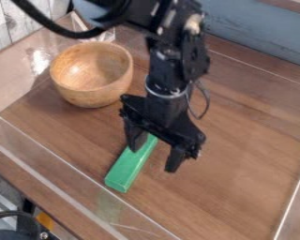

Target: Put the green block in the brown bowl

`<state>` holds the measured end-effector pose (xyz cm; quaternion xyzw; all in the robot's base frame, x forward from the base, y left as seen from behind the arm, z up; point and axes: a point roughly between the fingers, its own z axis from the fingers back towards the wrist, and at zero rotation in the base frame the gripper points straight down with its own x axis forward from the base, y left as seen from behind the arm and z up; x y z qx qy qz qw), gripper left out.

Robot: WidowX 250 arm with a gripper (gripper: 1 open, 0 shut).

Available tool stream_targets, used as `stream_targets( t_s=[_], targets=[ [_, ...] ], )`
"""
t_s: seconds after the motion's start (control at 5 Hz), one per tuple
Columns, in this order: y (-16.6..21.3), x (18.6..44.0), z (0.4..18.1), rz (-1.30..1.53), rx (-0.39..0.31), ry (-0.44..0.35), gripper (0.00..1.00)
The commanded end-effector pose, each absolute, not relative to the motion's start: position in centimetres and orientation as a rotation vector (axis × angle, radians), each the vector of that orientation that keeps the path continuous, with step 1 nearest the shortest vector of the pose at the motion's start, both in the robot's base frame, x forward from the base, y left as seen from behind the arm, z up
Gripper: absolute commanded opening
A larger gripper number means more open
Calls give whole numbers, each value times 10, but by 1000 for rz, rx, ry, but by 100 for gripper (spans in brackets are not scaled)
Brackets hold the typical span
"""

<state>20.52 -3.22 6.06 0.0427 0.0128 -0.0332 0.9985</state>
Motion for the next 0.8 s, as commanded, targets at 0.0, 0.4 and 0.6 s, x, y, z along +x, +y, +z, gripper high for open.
stream_targets(
  t_s=[0.0,0.4,0.6],
  targets=[
    [-32,207,59,-108,96,-4,100],
    [-17,201,44,-60,101,-12,100],
    [-11,200,39,-25,101,-12,100]
  ],
)
